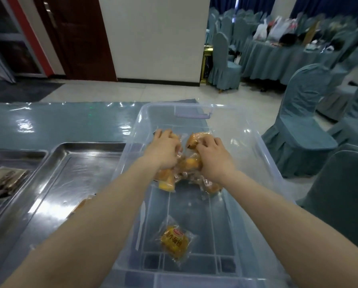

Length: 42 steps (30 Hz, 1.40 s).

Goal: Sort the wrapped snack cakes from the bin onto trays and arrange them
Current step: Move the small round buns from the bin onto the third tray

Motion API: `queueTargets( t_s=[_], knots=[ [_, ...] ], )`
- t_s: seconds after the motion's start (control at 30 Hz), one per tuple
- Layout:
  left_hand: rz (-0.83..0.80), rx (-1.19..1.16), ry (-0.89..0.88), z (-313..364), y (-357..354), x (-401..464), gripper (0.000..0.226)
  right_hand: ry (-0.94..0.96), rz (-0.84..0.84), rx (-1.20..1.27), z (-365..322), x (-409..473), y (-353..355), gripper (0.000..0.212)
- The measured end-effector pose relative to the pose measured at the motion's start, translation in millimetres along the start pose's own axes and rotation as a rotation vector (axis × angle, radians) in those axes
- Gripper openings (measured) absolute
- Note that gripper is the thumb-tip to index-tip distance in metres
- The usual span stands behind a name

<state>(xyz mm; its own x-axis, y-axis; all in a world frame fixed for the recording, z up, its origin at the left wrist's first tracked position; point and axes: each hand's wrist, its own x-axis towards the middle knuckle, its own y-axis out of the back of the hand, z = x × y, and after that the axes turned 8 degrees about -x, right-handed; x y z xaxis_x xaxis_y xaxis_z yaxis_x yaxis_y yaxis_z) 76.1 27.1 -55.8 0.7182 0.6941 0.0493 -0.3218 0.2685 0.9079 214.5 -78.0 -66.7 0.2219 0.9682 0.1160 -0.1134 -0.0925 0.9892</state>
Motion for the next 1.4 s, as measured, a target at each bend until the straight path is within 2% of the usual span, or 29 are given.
queueTargets(
  t_s=[0.13, 0.33, 0.47, 0.57, 0.67, 0.8, 1.0, 1.1, 1.2, 1.3, 1.37, 1.4],
  knots=[
    [0.186, -0.177, 0.013, -5, 34, -12, 0.024, -0.057, 0.180, 0.240, -6, 0, 16, 0.046],
    [0.429, -0.310, -0.091, -2, 84, -59, 0.034, -0.061, 0.412, 0.531, -28, -16, 58, 0.040],
    [0.572, -0.528, -0.065, -17, 119, -109, 0.039, -0.011, 0.470, 0.705, -66, -24, 105, 0.041],
    [0.651, -0.576, -0.016, -41, 138, -149, 0.030, 0.061, 0.468, 0.770, -108, -28, 126, 0.041],
    [0.682, -0.570, 0.030, -73, 148, -189, 0.022, 0.127, 0.423, 0.762, -155, -29, 133, 0.040],
    [0.690, -0.537, 0.154, -127, 145, -239, 0.029, 0.268, 0.229, 0.644, -219, -27, 126, 0.044],
    [0.694, -0.843, 0.420, -190, 100, -296, 0.024, 0.253, -0.014, 0.597, -301, -37, 78, 0.048],
    [0.629, -0.966, 0.487, -206, 73, -314, 0.022, 0.288, -0.092, 0.467, -322, -39, 55, 0.066],
    [0.593, -0.953, 0.545, -220, 48, -320, 0.019, 0.320, -0.121, 0.337, -336, -45, 32, 0.067],
    [0.578, -0.902, 0.643, -234, 27, -321, 0.017, 0.220, -0.235, 0.376, -343, -50, 3, 0.074],
    [0.527, -0.893, 0.661, -240, 17, -322, 0.029, 0.189, -0.333, 0.418, -344, -56, -16, 0.092],
    [0.473, -0.908, 0.661, -242, 12, -324, 0.044, 0.184, -0.384, 0.437, -344, -60, -24, 0.101]
  ],
)
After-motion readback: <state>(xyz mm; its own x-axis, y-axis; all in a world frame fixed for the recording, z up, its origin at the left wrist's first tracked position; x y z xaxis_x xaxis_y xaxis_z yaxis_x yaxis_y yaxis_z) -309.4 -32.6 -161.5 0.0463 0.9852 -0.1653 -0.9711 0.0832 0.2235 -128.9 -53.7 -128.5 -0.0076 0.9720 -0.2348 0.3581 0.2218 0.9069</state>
